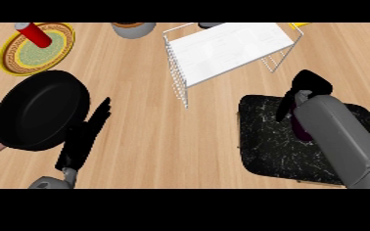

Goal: Pick the eggplant from the tray and place it in the tiered shelf

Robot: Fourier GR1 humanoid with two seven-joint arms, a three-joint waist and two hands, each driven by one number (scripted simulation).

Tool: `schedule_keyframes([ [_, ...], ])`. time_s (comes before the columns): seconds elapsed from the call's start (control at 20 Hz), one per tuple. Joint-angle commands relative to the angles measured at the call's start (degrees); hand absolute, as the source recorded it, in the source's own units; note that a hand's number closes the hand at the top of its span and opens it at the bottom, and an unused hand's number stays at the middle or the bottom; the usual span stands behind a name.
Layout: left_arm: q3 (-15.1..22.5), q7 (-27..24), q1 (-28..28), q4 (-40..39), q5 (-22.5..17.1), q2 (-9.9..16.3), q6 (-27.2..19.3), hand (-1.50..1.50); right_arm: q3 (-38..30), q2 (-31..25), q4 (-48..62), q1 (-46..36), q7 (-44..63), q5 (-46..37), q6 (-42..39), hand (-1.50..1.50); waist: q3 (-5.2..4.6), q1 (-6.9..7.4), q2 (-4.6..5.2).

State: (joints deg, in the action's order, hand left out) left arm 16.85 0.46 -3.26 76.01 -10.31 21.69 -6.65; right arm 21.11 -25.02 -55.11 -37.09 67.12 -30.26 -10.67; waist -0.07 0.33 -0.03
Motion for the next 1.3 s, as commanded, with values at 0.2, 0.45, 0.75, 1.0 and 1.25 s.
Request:
schedule_keyframes([
  [0.2, -0.6, -0.3, 0.4, 0.2, 1.7, -0.8, 0.6, 0.00, -0.6, 2.5, 3.1, 0.6, 7.6, -2.8, -3.6, -1.50, 0.04, -0.16, 0.01],
  [0.45, -2.2, 0.0, 1.1, 1.6, 1.4, -0.7, 1.4, 0.00, -3.0, 1.0, 4.6, 1.1, 5.3, -4.0, -3.5, -1.50, 0.05, -0.20, -0.04],
  [0.75, -1.3, -0.6, 5.7, 4.8, 3.8, -0.9, 0.7, 0.00, -4.3, 2.0, 8.8, 1.2, 2.3, -6.3, -2.7, -1.50, 0.07, 0.20, -0.05],
  [1.0, -3.4, -1.3, 3.4, 1.7, 3.1, -1.9, 3.3, 0.00, -4.9, 4.5, 9.1, 2.1, 2.4, -8.4, -2.7, -1.50, 0.05, -0.12, -0.03],
  [1.25, -3.8, 1.4, -1.8, -1.6, 5.0, -4.6, 2.5, 0.00, -4.9, 3.7, 10.3, 3.2, -6.0, -9.5, -4.7, 1.50, 0.05, -0.33, 0.07],
])
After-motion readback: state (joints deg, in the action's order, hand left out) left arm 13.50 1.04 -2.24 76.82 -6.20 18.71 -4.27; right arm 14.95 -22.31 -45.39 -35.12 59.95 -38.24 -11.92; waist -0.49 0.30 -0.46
